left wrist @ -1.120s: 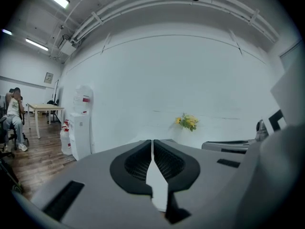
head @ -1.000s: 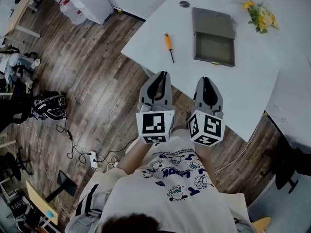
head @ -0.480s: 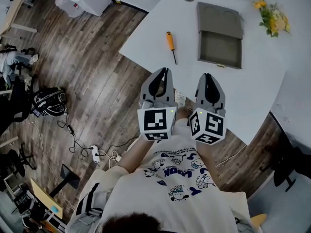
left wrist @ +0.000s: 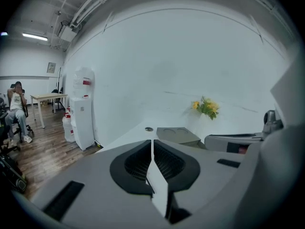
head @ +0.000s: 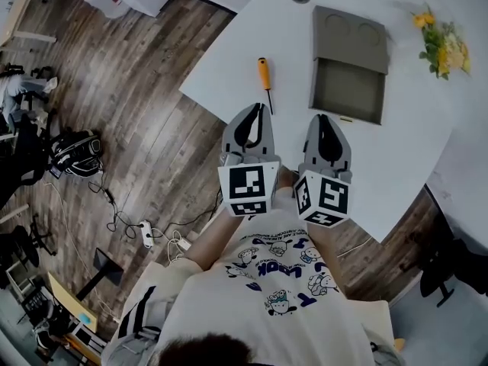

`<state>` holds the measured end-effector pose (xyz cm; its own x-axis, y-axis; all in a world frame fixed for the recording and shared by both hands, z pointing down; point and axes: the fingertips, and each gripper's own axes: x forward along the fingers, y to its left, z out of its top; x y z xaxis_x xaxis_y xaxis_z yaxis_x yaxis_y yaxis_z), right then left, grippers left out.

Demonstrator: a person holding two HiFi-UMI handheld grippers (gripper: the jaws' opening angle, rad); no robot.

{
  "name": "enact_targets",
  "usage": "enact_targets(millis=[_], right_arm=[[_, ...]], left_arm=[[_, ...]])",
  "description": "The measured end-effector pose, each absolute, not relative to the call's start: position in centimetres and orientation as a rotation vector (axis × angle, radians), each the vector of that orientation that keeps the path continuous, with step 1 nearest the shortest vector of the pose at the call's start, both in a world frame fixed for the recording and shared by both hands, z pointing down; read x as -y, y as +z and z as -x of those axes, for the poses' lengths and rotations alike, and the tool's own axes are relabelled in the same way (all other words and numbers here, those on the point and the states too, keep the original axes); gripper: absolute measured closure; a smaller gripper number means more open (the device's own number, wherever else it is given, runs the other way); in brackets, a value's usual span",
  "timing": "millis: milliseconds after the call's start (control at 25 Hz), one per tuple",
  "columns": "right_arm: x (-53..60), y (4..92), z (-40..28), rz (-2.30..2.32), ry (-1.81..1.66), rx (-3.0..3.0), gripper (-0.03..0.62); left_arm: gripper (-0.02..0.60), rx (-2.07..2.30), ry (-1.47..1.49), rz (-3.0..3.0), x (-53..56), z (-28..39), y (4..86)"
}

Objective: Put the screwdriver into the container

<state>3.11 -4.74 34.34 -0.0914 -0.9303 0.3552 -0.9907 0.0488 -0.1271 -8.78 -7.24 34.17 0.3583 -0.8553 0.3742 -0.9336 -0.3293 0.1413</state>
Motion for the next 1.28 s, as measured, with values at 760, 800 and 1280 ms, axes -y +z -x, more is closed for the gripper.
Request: enact_targets(millis=[760,800,1280], right_arm=[[11.6,40.2,-3.4,-1.775,0.657,2.127,0.549],[11.7,40.5,-3.6,-1.772,0.666,2.122,0.549],[12.4,43.2,-5.3,-1.737,0.762,2.078,0.549]], left_arm=[[0.551,1.528,0.461,-2.038,14.4,7.0,43.3],[0.547,1.527,0.469,-2.028,14.6,6.8,43.8],[0.442,1.517,0.609,-1.91,16.2,6.3,49.1]])
